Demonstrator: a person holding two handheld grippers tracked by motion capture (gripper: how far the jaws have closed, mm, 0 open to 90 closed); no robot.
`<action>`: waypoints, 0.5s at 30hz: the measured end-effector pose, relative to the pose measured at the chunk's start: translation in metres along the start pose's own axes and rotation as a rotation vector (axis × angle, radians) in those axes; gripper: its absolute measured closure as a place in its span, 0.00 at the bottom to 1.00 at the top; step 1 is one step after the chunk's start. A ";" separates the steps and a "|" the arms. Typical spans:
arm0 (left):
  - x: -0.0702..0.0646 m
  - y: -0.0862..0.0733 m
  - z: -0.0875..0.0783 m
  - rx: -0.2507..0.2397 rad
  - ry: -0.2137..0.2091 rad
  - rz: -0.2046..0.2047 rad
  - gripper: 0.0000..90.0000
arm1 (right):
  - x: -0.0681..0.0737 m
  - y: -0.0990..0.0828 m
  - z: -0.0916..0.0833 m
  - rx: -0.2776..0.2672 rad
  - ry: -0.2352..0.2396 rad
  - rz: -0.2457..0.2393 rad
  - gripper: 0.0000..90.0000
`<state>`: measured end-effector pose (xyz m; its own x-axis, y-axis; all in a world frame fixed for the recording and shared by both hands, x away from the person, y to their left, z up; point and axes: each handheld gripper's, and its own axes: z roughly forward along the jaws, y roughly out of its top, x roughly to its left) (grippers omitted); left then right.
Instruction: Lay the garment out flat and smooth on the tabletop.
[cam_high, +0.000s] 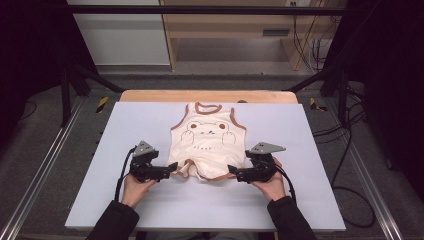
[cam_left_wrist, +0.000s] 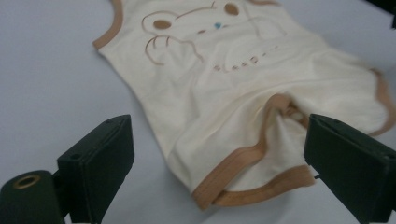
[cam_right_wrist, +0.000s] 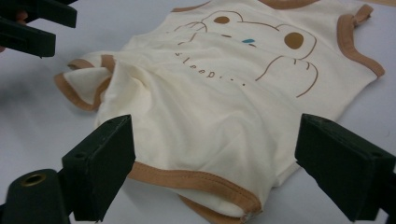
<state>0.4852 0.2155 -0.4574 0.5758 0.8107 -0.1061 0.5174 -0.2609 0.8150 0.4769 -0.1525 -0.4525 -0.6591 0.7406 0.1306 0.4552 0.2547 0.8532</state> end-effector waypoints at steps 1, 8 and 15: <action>0.001 -0.001 0.002 0.006 0.001 0.001 0.17 | -0.003 -0.003 0.004 0.001 -0.010 0.025 0.20; 0.006 -0.012 0.016 0.082 0.028 -0.026 0.44 | -0.018 -0.019 0.013 0.091 -0.068 0.084 0.40; 0.009 -0.016 0.019 0.111 -0.010 -0.063 0.68 | -0.019 -0.025 0.019 0.153 -0.092 0.083 0.58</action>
<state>0.4940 0.2167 -0.4823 0.5459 0.8221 -0.1617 0.6196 -0.2662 0.7384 0.4896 -0.1609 -0.4858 -0.5614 0.8148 0.1448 0.5959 0.2766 0.7539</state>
